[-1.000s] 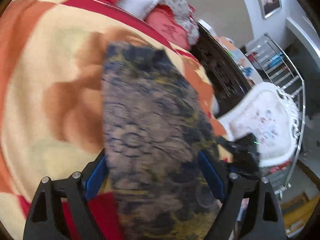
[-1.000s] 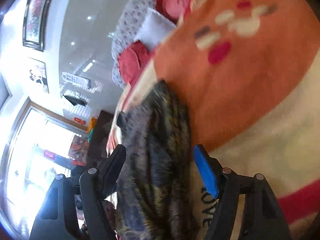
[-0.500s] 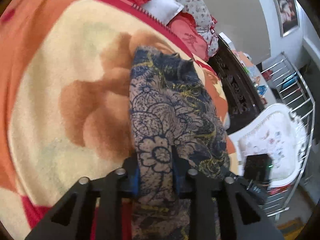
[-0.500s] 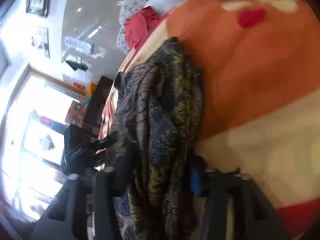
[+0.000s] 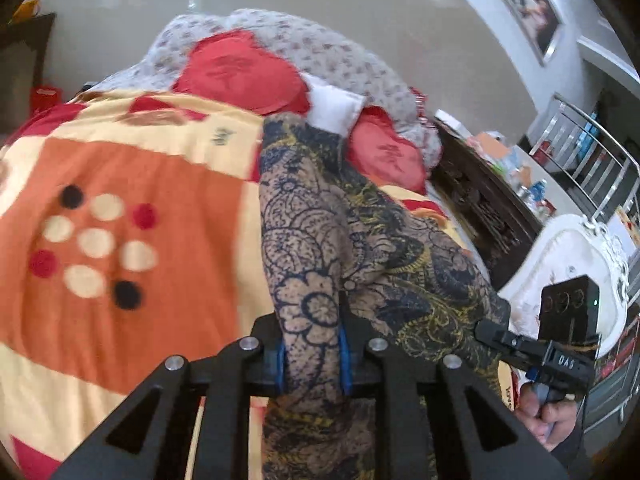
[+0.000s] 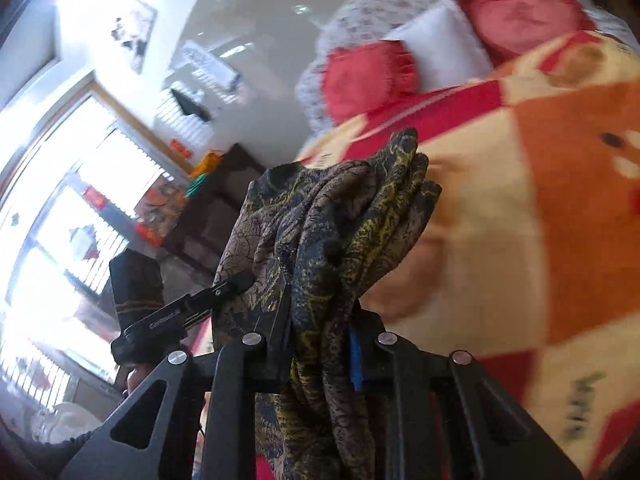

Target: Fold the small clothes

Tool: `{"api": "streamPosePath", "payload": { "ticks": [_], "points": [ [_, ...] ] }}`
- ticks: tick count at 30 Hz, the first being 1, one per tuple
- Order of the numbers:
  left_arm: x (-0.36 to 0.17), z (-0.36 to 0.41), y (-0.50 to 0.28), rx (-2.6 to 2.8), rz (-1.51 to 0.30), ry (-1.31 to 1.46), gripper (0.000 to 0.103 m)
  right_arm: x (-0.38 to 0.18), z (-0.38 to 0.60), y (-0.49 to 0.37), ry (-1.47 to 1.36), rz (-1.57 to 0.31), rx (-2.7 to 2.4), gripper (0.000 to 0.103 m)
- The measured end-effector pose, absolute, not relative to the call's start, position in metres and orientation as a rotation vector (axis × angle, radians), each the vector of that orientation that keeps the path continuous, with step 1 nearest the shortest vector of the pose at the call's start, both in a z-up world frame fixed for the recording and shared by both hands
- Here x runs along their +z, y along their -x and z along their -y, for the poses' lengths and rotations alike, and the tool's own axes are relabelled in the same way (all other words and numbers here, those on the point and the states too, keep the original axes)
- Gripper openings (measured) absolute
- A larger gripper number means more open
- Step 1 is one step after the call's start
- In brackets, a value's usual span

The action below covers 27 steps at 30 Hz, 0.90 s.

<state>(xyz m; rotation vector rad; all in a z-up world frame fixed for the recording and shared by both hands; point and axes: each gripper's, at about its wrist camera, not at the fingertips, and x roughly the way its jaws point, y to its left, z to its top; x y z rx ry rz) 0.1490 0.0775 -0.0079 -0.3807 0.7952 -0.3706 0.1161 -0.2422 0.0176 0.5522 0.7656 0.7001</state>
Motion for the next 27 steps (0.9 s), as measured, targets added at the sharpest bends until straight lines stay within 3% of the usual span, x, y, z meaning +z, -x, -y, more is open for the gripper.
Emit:
{"api": "streamPosePath", "payload": {
  "ticks": [4,6,9,12,15,20,24,27],
  "points": [
    [-0.046,-0.096,-0.166,-0.268,-0.888,0.334,0.031,-0.015,0.202,-0.136,-0.591,-0.834,0.702,0.012],
    [-0.079,-0.107,-0.176,-0.199,-0.981,0.332,0.031,-0.045,0.192,-0.152,-0.592,-0.916,0.645,0.015],
    [-0.084,-0.114,-0.171,-0.198,-0.946,0.357,0.038,-0.073,0.202,-0.158,-0.669,-1.008,0.537,0.015],
    [-0.063,-0.112,-0.163,-0.164,-0.854,0.312,0.039,-0.047,0.225,-0.139,-0.666,-0.904,0.524,0.015],
    [-0.036,-0.097,-0.166,-0.158,-0.751,0.316,0.052,-0.007,0.23,-0.123,-0.527,-0.805,0.473,0.015],
    [-0.027,-0.059,-0.203,-0.096,-0.71,0.264,0.057,0.034,0.157,-0.119,-0.2,-0.758,0.377,0.012],
    [-0.042,-0.049,-0.234,-0.02,-0.724,0.22,0.057,0.023,0.114,-0.142,-0.095,-0.78,0.265,0.012],
    [-0.079,-0.051,-0.256,0.014,-0.843,0.192,0.057,-0.004,0.097,-0.177,-0.037,-0.818,0.192,0.011]
  ]
}}
